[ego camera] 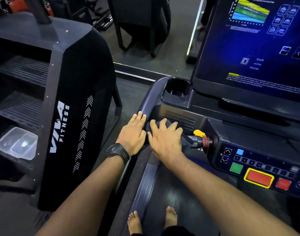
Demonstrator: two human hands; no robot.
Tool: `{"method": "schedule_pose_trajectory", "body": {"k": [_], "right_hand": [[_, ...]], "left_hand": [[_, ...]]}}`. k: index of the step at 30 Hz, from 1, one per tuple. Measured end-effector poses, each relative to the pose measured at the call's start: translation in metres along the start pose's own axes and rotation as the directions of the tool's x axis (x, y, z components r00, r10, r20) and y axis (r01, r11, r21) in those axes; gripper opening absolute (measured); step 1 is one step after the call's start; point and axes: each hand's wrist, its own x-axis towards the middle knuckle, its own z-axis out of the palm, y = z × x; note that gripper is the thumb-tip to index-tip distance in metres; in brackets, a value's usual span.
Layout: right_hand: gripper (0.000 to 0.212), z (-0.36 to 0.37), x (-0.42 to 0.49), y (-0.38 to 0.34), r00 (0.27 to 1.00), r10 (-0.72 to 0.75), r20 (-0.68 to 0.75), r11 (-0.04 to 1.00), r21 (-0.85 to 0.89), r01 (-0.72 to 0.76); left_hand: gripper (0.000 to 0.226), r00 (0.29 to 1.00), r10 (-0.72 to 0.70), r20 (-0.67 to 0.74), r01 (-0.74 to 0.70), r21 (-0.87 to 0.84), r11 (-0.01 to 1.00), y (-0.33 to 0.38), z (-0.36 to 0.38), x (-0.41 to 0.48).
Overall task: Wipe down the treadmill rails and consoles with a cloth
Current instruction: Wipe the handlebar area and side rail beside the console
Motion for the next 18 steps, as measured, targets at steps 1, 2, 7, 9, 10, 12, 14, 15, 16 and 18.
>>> {"method": "schedule_pose_trajectory", "body": {"k": [1, 2, 7, 9, 10, 12, 14, 15, 16, 18], "right_hand": [[0.054, -0.001, 0.006, -0.001, 1.0, 0.025, 0.017, 1.0, 0.015, -0.025], [0.052, -0.002, 0.011, -0.004, 0.997, 0.065, 0.049, 0.997, 0.032, -0.066], [0.054, 0.005, -0.017, -0.029, 0.978, 0.177, 0.11, 0.984, -0.049, -0.172], [0.051, 0.004, -0.016, -0.024, 0.988, 0.127, 0.09, 0.989, -0.082, -0.12], [0.052, 0.002, -0.007, -0.018, 0.994, 0.082, 0.07, 0.994, -0.072, -0.077], [0.05, 0.002, 0.008, -0.013, 0.999, 0.036, 0.028, 0.999, -0.04, -0.035], [0.05, 0.005, 0.004, -0.016, 0.997, 0.08, 0.011, 0.997, 0.016, -0.08], [0.052, 0.011, -0.004, -0.019, 0.995, 0.102, 0.011, 0.994, 0.029, -0.102], [0.055, 0.018, -0.017, -0.02, 0.995, 0.101, 0.001, 0.995, 0.014, -0.101], [0.059, 0.025, -0.027, -0.017, 0.996, 0.068, -0.049, 0.997, -0.041, -0.07]], "left_hand": [[0.066, 1.0, 0.005, -0.003, -0.005, 0.008, 1.0, 0.0, -0.001, -0.002], [0.066, 1.0, 0.008, -0.006, -0.008, 0.013, 1.0, 0.0, -0.002, -0.003], [0.067, 1.0, 0.009, -0.01, -0.009, 0.033, 0.999, 0.001, -0.003, -0.005], [0.067, 1.0, 0.009, -0.01, -0.009, 0.043, 0.999, 0.0, -0.002, -0.004], [0.067, 1.0, 0.011, -0.007, -0.01, 0.045, 0.999, 0.0, -0.002, -0.004], [0.067, 1.0, 0.014, 0.004, -0.014, 0.05, 0.999, 0.0, -0.002, -0.005], [0.067, 1.0, 0.009, 0.016, -0.01, 0.05, 0.999, -0.001, -0.002, -0.006], [0.067, 1.0, 0.011, 0.022, -0.013, 0.056, 0.998, -0.002, -0.001, -0.006], [0.067, 1.0, 0.016, 0.023, -0.017, 0.065, 0.998, -0.002, -0.001, -0.007], [0.067, 0.999, 0.022, 0.024, -0.023, 0.08, 0.997, -0.003, -0.001, -0.006]]}}
